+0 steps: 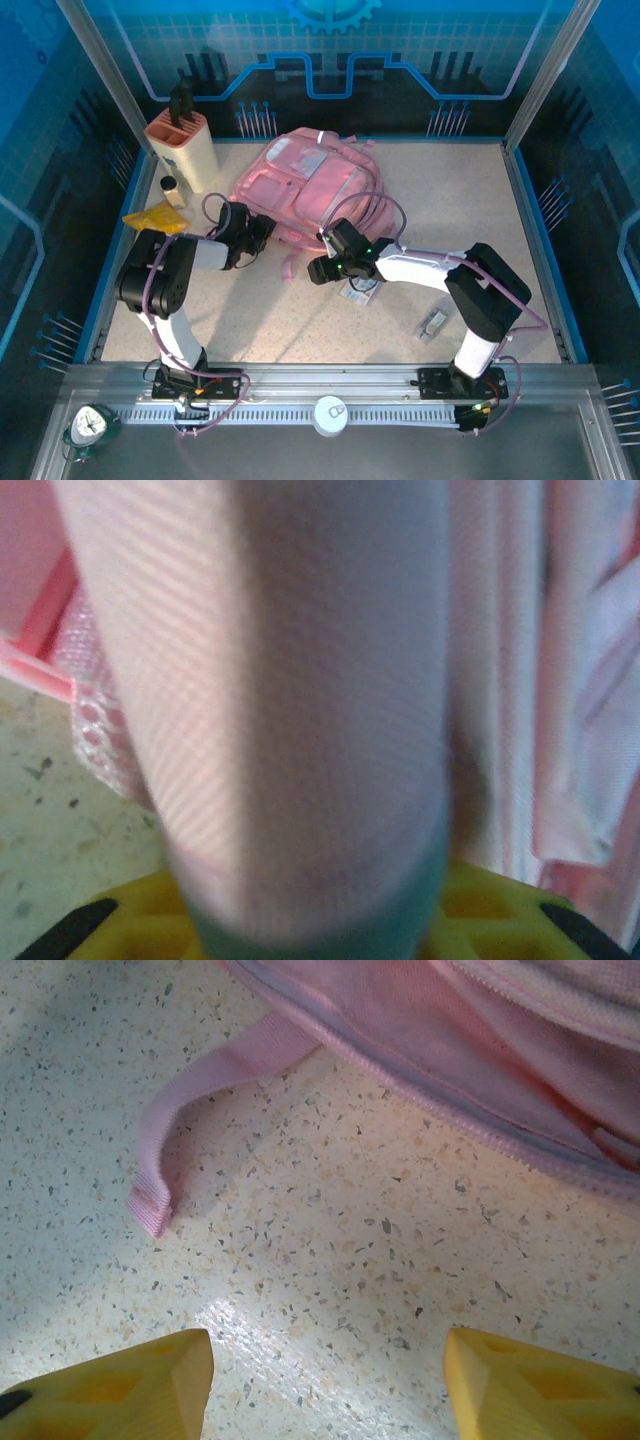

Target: Pack the student bag

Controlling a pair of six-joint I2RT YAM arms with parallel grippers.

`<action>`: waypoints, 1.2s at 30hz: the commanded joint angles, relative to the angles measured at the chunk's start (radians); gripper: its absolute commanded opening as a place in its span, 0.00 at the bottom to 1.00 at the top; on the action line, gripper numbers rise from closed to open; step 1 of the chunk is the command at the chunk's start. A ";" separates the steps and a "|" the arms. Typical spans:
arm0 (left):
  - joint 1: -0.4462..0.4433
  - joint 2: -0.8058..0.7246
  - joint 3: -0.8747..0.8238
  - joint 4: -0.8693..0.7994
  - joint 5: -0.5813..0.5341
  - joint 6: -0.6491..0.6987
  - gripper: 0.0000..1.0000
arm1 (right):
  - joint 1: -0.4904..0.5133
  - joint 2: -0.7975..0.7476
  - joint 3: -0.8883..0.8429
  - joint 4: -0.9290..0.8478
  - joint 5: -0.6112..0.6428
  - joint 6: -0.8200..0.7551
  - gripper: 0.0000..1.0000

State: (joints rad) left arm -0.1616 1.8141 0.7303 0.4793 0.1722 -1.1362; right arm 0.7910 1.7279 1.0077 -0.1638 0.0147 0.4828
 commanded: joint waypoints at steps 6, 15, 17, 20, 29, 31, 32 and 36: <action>-0.018 -0.033 0.023 -0.005 0.042 -0.027 0.02 | 0.024 0.038 0.048 0.017 -0.029 0.044 0.57; -0.104 -0.159 0.015 -0.126 0.010 -0.039 0.00 | 0.065 0.128 0.128 0.170 -0.016 0.056 0.47; -0.118 -0.179 0.015 -0.135 0.006 -0.050 0.00 | 0.064 0.146 0.128 0.217 0.011 0.052 0.46; -0.141 -0.213 0.031 -0.185 -0.007 -0.043 0.00 | 0.069 0.161 0.100 0.301 0.085 0.029 0.45; -0.185 -0.267 0.049 -0.269 -0.033 -0.048 0.00 | 0.067 0.195 0.060 0.474 0.193 -0.021 0.52; -0.192 -0.275 0.051 -0.279 -0.036 -0.047 0.00 | 0.066 0.184 0.052 0.493 0.225 -0.023 0.54; -0.196 -0.283 0.051 -0.286 -0.042 -0.048 0.00 | 0.065 0.176 0.049 0.499 0.236 -0.028 0.54; -0.207 -0.304 0.056 -0.306 -0.046 -0.046 0.00 | 0.062 0.159 0.042 0.566 0.214 -0.095 0.51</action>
State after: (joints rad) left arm -0.3309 1.5768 0.7506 0.2150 0.0563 -1.1816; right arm 0.8639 1.9041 1.0538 0.2626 0.1753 0.4606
